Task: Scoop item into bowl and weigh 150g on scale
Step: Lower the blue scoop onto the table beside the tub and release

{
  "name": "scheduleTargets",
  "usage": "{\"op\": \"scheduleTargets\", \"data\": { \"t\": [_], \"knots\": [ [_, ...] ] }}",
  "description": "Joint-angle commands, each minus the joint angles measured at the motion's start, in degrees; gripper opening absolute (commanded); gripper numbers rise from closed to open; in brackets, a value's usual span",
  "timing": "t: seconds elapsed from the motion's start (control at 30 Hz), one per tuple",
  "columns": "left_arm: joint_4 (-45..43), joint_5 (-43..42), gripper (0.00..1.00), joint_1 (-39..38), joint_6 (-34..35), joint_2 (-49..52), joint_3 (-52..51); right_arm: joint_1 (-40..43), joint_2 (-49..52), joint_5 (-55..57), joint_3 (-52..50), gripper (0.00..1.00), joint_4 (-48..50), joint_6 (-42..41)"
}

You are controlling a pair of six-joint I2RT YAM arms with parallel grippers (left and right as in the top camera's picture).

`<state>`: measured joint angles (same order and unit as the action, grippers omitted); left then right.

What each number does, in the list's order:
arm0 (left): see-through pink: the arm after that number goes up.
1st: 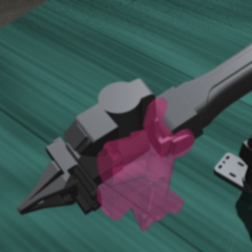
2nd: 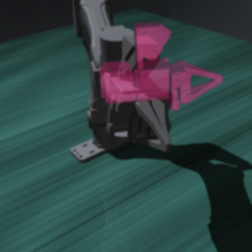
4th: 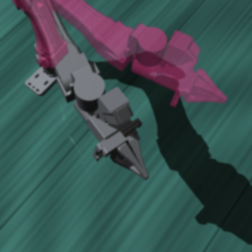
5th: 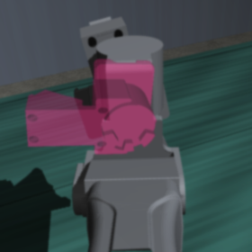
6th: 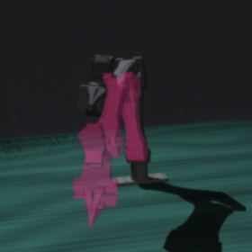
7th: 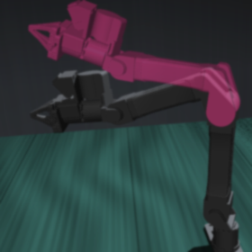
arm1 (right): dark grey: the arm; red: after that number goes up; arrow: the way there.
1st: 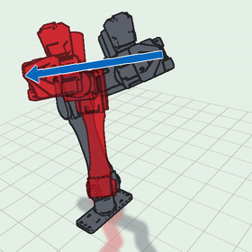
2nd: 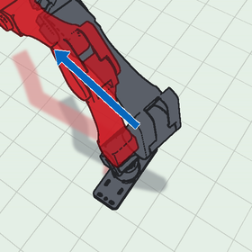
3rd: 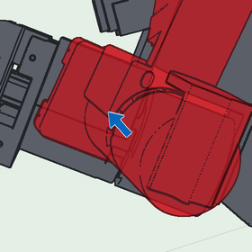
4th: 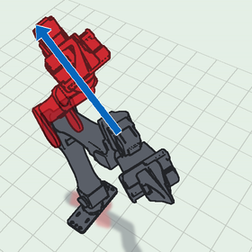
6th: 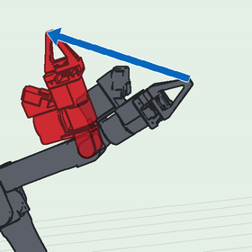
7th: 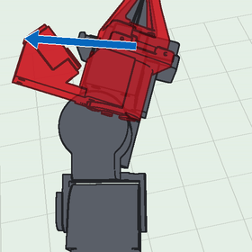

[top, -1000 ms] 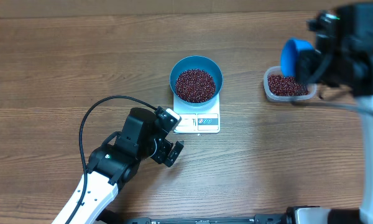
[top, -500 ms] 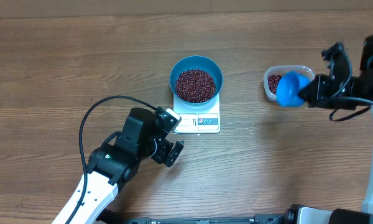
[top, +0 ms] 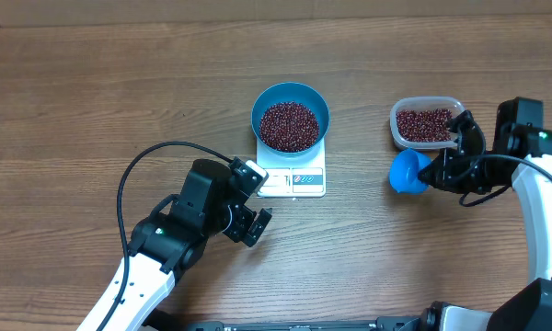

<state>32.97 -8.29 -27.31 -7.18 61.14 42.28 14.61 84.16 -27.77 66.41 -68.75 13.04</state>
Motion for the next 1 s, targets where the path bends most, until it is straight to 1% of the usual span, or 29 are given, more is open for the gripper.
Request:
{"op": "scheduleTargets", "data": {
  "t": [0.0,0.27,0.43,0.57,0.77,0.9,0.97],
  "knots": [
    [-0.17,0.39,0.99,-0.09,0.98,0.28,-0.20,0.24,0.20,-2.45,-2.27,0.04,2.89,-0.68],
    [-0.17,0.39,0.99,-0.09,0.98,0.28,-0.20,0.24,4.52,-3.08,-4.17,0.04,3.74,-1.01],
    [-0.17,0.39,1.00,-0.09,0.98,0.28,-0.20,0.24,4.92,-3.45,-6.97,0.04,4.42,-1.01],
    [-0.17,0.39,1.00,-0.09,0.98,0.28,-0.20,0.26,4.92,-3.28,-7.17,0.05,4.83,-1.03],
    [-0.17,0.37,1.00,-0.09,0.98,0.28,-0.20,0.26,4.92,-2.97,-7.17,0.29,5.14,-1.38],
    [-0.17,0.39,0.99,-0.09,0.98,0.28,-0.20,0.26,4.92,-0.22,-7.17,0.33,5.51,-4.13],
    [-0.17,0.39,1.00,-0.09,0.98,0.28,-0.20,0.26,4.92,0.22,-7.17,0.34,5.53,-4.26]
  ]
}}
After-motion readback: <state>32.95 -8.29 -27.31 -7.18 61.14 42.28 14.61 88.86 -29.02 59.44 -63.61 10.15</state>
